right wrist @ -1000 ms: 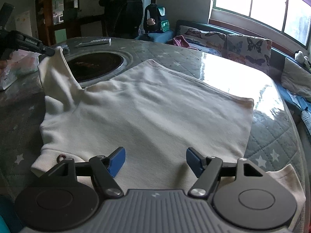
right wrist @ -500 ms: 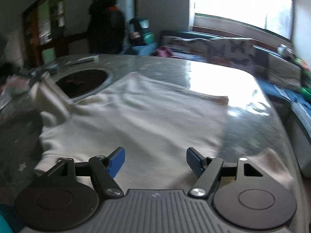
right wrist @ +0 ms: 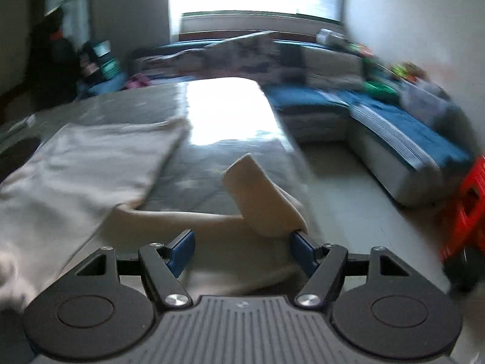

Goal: Fold clothes

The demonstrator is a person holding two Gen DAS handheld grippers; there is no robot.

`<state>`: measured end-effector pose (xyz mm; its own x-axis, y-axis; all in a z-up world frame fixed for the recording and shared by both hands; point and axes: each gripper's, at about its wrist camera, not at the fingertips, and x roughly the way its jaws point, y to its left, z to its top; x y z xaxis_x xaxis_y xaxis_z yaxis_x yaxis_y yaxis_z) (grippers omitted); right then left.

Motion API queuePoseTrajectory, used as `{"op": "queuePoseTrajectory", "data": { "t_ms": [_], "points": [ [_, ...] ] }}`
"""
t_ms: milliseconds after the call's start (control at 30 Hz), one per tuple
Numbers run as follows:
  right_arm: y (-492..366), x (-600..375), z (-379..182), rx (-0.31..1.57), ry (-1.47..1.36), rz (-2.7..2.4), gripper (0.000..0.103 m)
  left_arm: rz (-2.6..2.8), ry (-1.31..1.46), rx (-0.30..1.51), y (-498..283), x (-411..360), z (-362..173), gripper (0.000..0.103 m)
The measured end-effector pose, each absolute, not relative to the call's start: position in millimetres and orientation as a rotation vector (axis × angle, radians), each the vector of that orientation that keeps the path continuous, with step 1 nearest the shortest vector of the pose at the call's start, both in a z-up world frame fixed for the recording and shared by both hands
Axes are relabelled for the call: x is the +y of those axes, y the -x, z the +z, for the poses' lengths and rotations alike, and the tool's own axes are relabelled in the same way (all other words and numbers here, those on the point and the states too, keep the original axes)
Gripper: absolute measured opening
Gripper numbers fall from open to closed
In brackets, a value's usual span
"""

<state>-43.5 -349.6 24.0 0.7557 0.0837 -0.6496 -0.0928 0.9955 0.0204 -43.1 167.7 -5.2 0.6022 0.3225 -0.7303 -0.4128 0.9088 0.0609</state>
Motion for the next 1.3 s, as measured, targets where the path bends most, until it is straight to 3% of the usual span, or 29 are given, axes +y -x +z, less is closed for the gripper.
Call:
{"op": "queuePoseTrajectory", "data": {
  "t_ms": [167,233,367,633,733,967,1100,1200,1300],
  "points": [
    [50,-359,25,0.681,-0.013,0.014,0.074,0.342,0.101,0.807,37,142,3,0.018],
    [51,-359,28,0.670,-0.026,0.020,0.074,0.289,0.096,0.809,35,128,4,0.032],
    [50,-353,34,0.633,0.018,0.023,0.074,0.161,0.071,0.813,29,90,6,0.045],
    [34,-337,22,0.676,0.036,0.125,0.074,-0.089,0.039,0.816,25,20,-4,0.049],
    [31,-332,21,0.680,0.046,0.147,0.083,-0.122,0.019,0.829,24,5,-13,0.051],
    [33,-322,29,0.654,0.068,0.183,0.085,-0.102,-0.003,0.817,30,2,-17,0.055],
    [42,-300,32,0.631,0.102,0.252,0.097,-0.089,0.021,0.818,35,8,-18,0.068],
    [48,-281,31,0.621,0.139,0.305,0.103,-0.078,0.018,0.813,42,10,-19,0.072],
    [53,-261,30,0.610,0.177,0.358,0.103,-0.064,0.015,0.806,50,12,-20,0.079]
  ]
}}
